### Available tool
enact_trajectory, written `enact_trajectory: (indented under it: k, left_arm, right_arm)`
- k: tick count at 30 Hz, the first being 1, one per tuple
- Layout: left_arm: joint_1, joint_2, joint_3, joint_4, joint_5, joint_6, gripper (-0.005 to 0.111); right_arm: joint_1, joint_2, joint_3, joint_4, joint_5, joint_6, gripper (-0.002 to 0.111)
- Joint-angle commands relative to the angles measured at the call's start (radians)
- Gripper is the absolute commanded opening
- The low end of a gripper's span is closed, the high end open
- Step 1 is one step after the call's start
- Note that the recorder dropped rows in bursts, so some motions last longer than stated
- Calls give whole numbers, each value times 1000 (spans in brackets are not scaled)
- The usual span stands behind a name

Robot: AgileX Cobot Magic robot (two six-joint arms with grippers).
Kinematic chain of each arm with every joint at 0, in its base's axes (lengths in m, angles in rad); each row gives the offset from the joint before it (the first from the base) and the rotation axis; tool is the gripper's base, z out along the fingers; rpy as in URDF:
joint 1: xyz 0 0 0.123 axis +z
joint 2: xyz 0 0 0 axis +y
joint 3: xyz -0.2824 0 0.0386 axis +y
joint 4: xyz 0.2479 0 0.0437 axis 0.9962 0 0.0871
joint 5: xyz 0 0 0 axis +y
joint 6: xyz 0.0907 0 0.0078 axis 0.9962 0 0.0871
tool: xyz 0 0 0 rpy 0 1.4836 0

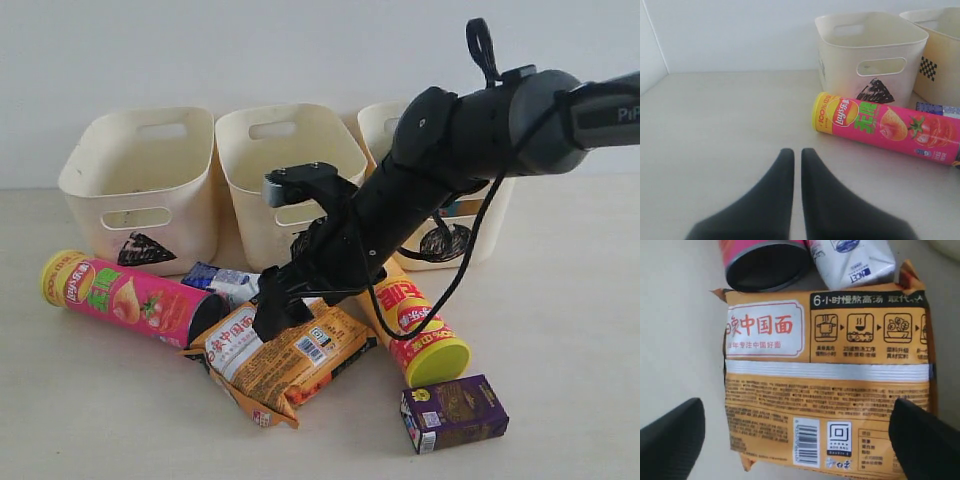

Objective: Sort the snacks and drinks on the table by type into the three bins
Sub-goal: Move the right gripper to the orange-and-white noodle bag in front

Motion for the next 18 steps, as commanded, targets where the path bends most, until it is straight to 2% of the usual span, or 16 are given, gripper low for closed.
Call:
enact_trajectory:
  k: [1, 4, 7, 10, 14, 18]
  left_arm:
    - [1, -4, 3, 2, -4, 4, 4]
    - [1, -4, 3, 2, -4, 4, 4]
    - [1, -4, 3, 2, -4, 4, 4]
    - [1, -4, 3, 2, -4, 4, 4]
    - [1, -4, 3, 2, -4, 4, 4]
    - [1, -4, 3, 2, -4, 4, 4]
  right_arm:
    - [22, -8, 2, -33, 8, -43, 90]
    - [83, -8, 0, -203, -10, -39, 90]
    - [167, -13, 0, -467, -20, 81, 89]
    - [232, -38, 0, -651, -2, 264, 77]
    - [248, -104, 24, -665, 9, 347, 61]
    - [248, -183, 137, -656, -81, 377, 42]
